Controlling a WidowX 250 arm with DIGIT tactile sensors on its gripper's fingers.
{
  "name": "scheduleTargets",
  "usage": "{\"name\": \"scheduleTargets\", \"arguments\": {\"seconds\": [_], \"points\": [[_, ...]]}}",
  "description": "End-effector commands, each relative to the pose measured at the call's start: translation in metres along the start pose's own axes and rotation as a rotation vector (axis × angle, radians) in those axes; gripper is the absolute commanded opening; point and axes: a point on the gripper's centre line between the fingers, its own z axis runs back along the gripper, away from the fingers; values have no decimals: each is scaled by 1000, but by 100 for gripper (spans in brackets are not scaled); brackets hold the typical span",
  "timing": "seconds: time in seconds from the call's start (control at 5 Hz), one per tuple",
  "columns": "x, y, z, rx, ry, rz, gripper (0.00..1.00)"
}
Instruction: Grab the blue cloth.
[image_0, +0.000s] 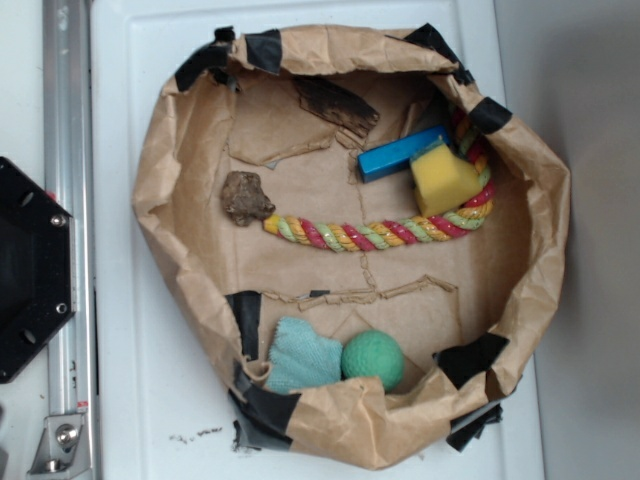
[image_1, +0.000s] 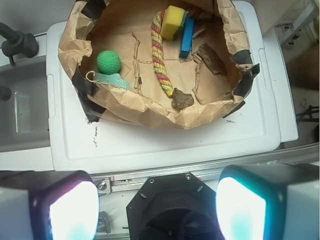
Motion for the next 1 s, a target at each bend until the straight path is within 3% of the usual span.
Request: {"name": "scheduleTargets", "arguments": {"seconds": [0.0, 0.2, 0.4, 0.6, 0.8], "points": [[0, 0, 0, 0, 0, 0, 100], [47, 0, -25, -2, 34, 34, 100], [80, 6, -51, -3, 16, 87, 100], [108, 16, -86, -40, 84, 109, 100], [120, 8, -125, -173, 194, 91, 100]]}}
